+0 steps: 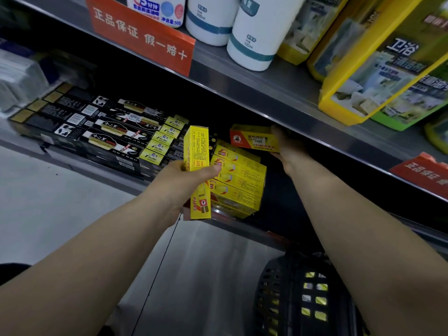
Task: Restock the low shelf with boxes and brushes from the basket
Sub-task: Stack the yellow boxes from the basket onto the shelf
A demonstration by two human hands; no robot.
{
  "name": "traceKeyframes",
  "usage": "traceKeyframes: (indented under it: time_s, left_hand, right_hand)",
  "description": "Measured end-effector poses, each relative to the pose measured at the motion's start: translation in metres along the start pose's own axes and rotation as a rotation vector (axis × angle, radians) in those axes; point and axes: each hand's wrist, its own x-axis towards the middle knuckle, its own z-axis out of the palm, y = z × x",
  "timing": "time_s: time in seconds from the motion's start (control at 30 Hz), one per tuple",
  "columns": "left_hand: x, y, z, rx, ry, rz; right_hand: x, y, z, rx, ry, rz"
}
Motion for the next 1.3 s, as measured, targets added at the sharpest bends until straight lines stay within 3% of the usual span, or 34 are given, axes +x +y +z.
traceKeyframes:
  time_s: [0.5,0.67,0.77,0.87,0.97,1.13,1.3]
  left_hand:
    - [0.005,-0.003,-0.001,0.095,0.133,0.034]
    - [0.006,-0.001,-0.003,0.282,0.167,0.124]
    - [0.007,-0.001,-0.004,0.387,0.190,0.180]
    - [0.006,-0.001,-0.003,0.477,0.181,0.253]
    - [0.001,0.001,-0.001,0.572,0.149,0.352]
    - [0.001,0.008,-0.008,0.652,0.330,0.545]
    - [0.001,0.011,-0.009,0.514,0.280,0.461]
  right_hand:
    - [0.017,0.039,0.021,-0.762,-0.205,-0.115]
    - [-0.002,0.016,0.022,-1.218,-0.279,-0.214]
    - [-0.039,-0.010,0.026,-1.083,-0.427,-0.387]
    - [-0.086,-0.025,0.026,-1.003,-0.643,-0.684]
    - [-0.108,-0.026,0.021,-1.015,-0.580,-0.923]
    - [-0.102,-0.023,0.004,-1.060,-0.467,-0.830]
    - [-0.063,-0.016,-0.012,-1.083,-0.296,-0.582]
